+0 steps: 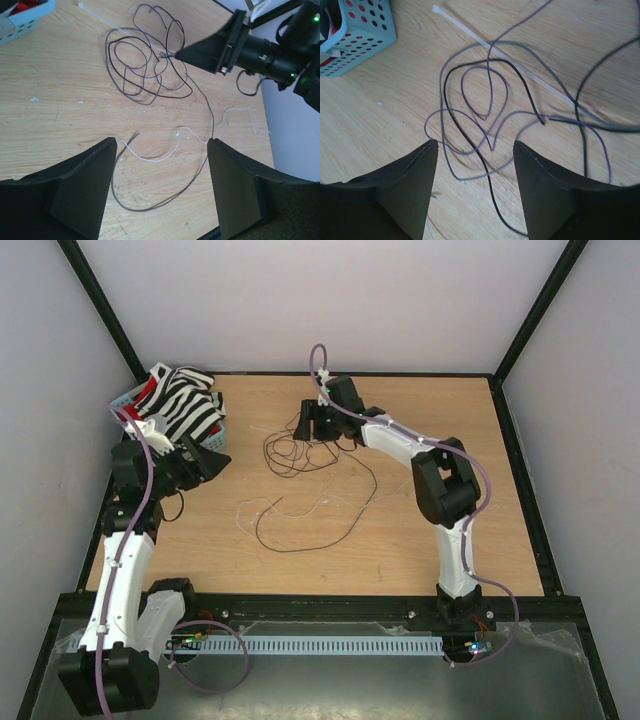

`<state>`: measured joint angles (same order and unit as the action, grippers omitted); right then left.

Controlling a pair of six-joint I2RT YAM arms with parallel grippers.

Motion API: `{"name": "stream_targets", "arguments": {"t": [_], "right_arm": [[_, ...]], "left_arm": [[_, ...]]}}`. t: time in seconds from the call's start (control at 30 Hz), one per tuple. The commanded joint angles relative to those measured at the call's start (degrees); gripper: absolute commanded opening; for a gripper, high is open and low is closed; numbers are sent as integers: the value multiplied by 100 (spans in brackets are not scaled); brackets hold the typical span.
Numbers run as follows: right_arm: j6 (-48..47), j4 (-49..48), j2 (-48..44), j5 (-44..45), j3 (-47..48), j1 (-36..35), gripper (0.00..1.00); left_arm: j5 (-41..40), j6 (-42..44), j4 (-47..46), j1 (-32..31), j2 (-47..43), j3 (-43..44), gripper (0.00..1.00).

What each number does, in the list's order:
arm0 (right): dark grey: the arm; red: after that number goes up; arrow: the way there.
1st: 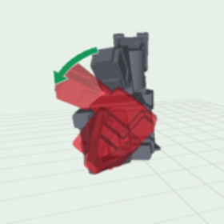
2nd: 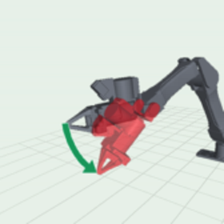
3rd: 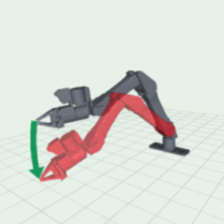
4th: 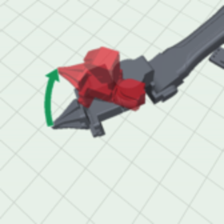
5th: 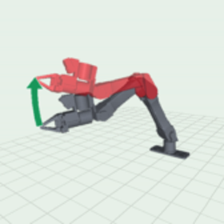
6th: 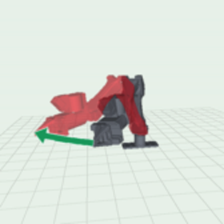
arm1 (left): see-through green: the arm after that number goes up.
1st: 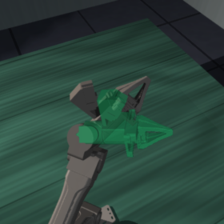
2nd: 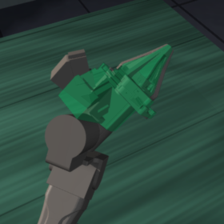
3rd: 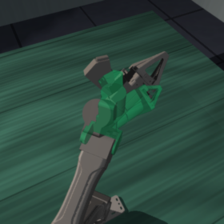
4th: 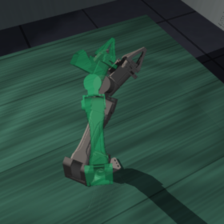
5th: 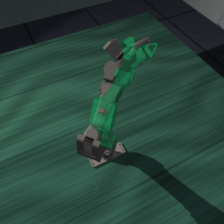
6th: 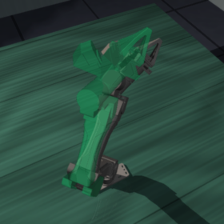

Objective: Zip-tie the wires
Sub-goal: Pick up the cable at the center of the board.

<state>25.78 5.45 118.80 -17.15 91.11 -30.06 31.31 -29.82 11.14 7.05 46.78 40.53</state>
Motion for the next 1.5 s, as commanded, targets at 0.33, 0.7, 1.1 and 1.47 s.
{"name": "stream_targets", "arguments": {"t": [0.33,0.7,1.1,1.47], "right_arm": [[-181,709,845,787,1067,-295,61],[-196,771,1181,556,1159,-375,44],[-747,1357,563,880,2392,-381,1],[-1350,1380,-64,1448,4146,-347,0]], "left_arm": [[279,-129,104,2,-111,27,70],[268,-120,97,7,-57,6,70],[337,98,66,7,263,684,70],[693,-114,-1254,25,1276,1827,92]]}}
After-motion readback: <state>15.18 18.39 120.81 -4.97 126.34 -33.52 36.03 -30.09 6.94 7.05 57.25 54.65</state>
